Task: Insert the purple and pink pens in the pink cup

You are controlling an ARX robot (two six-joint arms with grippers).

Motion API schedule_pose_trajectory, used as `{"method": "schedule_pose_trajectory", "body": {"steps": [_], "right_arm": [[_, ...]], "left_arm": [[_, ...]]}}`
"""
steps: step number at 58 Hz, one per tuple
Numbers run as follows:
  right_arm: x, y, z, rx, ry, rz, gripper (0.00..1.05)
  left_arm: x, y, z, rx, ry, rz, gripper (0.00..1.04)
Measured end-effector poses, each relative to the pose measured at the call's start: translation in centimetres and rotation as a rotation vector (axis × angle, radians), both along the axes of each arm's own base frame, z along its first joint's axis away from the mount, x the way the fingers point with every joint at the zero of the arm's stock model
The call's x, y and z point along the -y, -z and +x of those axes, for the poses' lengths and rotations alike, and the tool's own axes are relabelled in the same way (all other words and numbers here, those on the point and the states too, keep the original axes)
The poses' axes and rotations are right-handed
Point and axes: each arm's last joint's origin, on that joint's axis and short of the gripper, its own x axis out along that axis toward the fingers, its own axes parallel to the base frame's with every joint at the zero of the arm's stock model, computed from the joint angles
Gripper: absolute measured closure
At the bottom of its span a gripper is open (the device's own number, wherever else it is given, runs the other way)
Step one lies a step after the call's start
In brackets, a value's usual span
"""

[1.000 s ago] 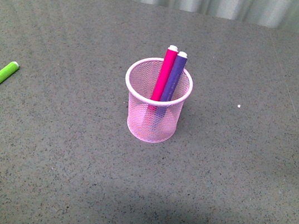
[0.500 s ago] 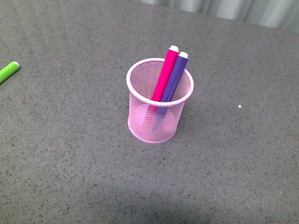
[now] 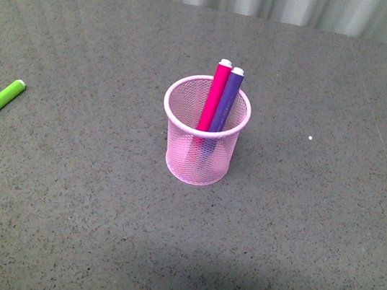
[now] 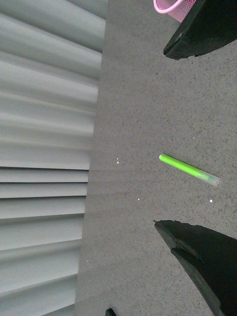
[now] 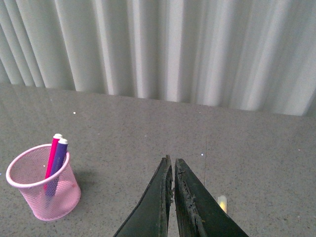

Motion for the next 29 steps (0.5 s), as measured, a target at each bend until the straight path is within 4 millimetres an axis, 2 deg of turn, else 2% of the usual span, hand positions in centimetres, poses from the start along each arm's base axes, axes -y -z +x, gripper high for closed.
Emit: {"method": "schedule_pose_trajectory", "body": {"steps": [16,29], "right_arm": [[0.0,0.8,-0.7,0.007,0.000,0.000,1.02],[0.0,0.7,-1.2,0.026,-0.001,0.000,1.02]], "left_arm": [[0.0,0.0,0.0,0.000,0.000,0.000,0.08],[0.0,0.0,0.0,0.000,0.000,0.000,0.08]]}}
